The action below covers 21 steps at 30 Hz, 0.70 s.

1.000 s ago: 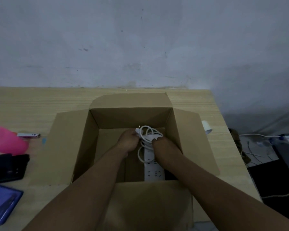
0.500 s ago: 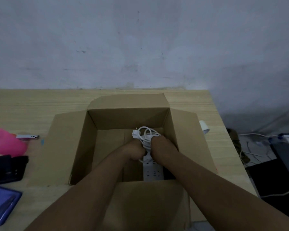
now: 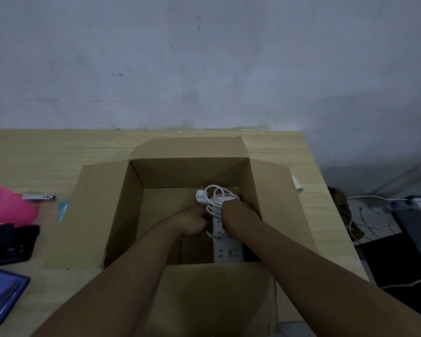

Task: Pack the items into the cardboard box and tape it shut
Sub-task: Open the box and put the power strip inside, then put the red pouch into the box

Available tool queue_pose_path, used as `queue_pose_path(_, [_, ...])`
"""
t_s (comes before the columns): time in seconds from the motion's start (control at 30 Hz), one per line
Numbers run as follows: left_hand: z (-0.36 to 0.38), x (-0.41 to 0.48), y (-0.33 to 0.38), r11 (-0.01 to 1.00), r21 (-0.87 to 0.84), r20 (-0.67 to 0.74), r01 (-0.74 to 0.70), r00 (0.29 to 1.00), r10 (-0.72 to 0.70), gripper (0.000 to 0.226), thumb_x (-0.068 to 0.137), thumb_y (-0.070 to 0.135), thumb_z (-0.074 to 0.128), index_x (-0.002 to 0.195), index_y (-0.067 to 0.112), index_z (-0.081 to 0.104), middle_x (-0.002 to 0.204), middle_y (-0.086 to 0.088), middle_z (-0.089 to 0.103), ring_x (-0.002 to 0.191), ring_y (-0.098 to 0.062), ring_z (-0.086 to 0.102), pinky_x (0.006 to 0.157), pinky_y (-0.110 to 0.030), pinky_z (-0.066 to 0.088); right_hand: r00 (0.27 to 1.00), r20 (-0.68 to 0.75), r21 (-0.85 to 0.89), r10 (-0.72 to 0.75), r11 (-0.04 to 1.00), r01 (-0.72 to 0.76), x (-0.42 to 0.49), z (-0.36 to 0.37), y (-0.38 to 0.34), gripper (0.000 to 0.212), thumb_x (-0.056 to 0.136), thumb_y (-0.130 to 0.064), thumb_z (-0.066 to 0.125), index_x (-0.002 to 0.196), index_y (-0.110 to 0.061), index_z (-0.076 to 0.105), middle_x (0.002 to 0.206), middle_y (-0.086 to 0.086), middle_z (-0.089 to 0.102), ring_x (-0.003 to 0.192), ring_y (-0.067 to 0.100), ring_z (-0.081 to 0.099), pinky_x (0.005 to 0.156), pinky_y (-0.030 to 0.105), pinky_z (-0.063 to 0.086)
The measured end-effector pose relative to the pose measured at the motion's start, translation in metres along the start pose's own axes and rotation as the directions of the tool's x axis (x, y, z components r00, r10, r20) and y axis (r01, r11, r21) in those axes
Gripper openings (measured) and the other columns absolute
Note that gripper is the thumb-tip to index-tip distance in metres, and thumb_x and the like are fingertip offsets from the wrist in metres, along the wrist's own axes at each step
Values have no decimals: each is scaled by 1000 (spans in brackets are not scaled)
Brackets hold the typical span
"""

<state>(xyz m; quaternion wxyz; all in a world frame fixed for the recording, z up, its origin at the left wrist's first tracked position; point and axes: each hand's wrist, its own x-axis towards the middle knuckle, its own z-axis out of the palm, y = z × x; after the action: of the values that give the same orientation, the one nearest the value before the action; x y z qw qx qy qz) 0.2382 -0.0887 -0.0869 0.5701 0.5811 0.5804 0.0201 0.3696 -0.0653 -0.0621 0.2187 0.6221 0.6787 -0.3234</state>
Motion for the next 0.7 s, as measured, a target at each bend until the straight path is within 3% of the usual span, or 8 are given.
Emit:
queue_pose_path(0.07, [-1, -1, -2, 999, -23, -4, 28, 1000, -28, 34, 93, 9, 53, 126, 16, 59, 125, -4, 63, 111, -22, 61, 98, -41, 51, 998, -46, -85, -37, 996, 33, 1, 3, 1, 35, 99, -12, 42, 132, -2, 48, 141, 19, 45, 127, 31, 46, 100, 36, 38])
queue_pose_path(0.13, [-2, -5, -3, 1000, -13, -18, 10, 1000, -10, 33, 95, 9, 51, 127, 14, 58, 125, -4, 62, 113, -22, 60, 96, -37, 51, 998, -23, -132, -54, 990, 51, -4, 6, 2, 40, 98, -15, 48, 136, -5, 44, 145, 15, 41, 130, 27, 42, 104, 33, 35])
queue_pose_path(0.2, [-6, -9, -3, 999, 20, -85, -38, 996, 39, 29, 96, 11, 50, 124, 12, 60, 120, -5, 65, 107, -20, 62, 86, -28, 51, 974, -194, -124, -114, 988, 91, -9, 7, 4, 31, 95, -13, 51, 125, -6, 55, 133, 13, 54, 118, 27, 53, 94, 34, 44])
queue_pose_path(0.27, [-12, -18, -5, 990, 78, -202, -121, 970, 135, 21, 97, 12, 50, 112, 10, 65, 106, -2, 69, 93, -13, 63, 71, -12, 48, 902, -378, -161, -206, 975, 155, -18, 7, 6, 26, 92, -13, 51, 115, -7, 60, 120, 13, 60, 106, 28, 60, 83, 35, 48])
queue_pose_path(0.3, [-16, -24, -7, 982, 103, -267, -157, 947, 180, 18, 97, 13, 51, 107, 11, 66, 101, 0, 69, 89, -12, 63, 70, -12, 48, 866, -437, -181, -245, 967, 182, -18, 7, 5, 25, 92, -16, 51, 113, -8, 61, 117, 12, 61, 102, 28, 60, 80, 34, 48])
queue_pose_path(0.4, [-30, -45, -16, 970, 145, -452, -197, 858, 242, 19, 97, 21, 53, 109, 16, 68, 99, 1, 69, 91, -13, 62, 81, -29, 50, 762, -560, -210, -327, 945, 251, -20, 7, -5, 17, 90, -21, 56, 101, -10, 60, 105, 11, 61, 92, 27, 59, 75, 35, 45])
queue_pose_path(0.53, [-48, -83, -39, 948, 200, -684, -246, 658, 315, 17, 95, 22, 56, 106, 19, 68, 100, 9, 68, 91, -2, 61, 80, -17, 47, 655, -634, -157, -410, 898, 411, -15, 17, -39, 21, 95, -23, 45, 97, -8, 59, 99, 13, 58, 91, 31, 55, 71, 37, 40])
queue_pose_path(0.7, [-65, -123, -76, 925, 209, -823, -318, 453, 342, 16, 95, 14, 55, 103, 18, 68, 98, 10, 68, 91, 3, 61, 76, -11, 48, 569, -650, -115, -504, 805, 582, -15, 38, -93, 35, 91, -28, 35, 108, -10, 60, 102, 10, 55, 89, 28, 55, 74, 35, 43])
